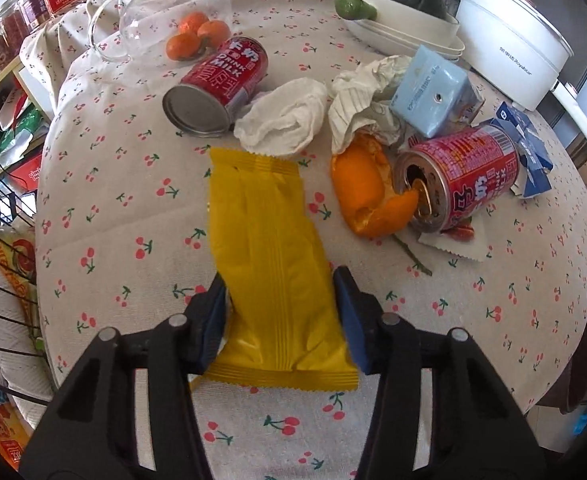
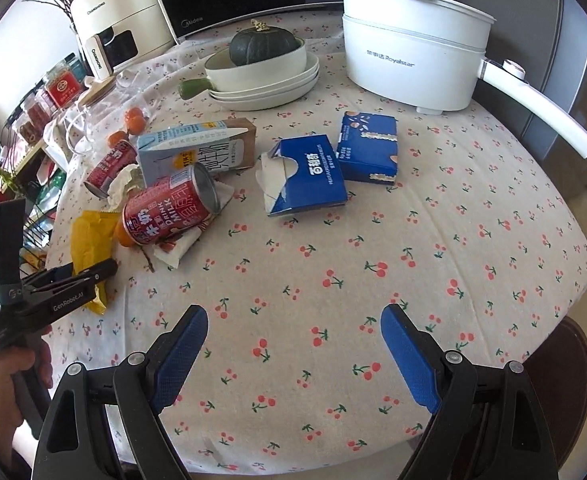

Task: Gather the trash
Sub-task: 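Grasp the red milk can with the right tool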

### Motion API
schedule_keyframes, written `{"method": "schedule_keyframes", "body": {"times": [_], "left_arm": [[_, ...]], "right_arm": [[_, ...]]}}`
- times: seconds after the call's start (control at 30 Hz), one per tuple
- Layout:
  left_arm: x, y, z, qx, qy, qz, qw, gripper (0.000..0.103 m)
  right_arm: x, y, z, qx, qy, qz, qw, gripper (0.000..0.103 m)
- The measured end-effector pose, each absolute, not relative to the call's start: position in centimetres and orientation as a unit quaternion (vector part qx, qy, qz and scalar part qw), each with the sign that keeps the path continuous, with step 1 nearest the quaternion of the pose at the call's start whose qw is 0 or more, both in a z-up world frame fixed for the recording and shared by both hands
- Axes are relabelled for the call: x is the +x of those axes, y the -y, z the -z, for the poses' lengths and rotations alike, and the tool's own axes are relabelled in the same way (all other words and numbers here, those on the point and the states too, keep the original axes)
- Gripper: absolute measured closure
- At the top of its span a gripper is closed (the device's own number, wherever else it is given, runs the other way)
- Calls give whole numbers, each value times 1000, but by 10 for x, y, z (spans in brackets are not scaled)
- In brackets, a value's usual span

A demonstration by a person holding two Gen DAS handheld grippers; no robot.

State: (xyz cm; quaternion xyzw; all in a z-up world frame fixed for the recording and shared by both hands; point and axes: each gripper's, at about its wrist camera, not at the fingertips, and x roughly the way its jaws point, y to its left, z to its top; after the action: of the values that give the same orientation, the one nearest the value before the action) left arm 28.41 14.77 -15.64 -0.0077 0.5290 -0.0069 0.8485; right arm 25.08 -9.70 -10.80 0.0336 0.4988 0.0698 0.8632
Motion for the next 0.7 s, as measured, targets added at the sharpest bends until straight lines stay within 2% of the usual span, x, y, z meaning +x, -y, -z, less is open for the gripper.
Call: {"method": "schedule_keyframes", "body": {"times": [0.37,0.7], "left_arm": [[255,-171,133,-11,-522,13,853,53],[246,-183,129,-8,-523,17,852,53]], "right_arm": [[284,14,121,6,-453,-132,882,12],[307,-15,138,-39,-417,-143,897,11]]}}
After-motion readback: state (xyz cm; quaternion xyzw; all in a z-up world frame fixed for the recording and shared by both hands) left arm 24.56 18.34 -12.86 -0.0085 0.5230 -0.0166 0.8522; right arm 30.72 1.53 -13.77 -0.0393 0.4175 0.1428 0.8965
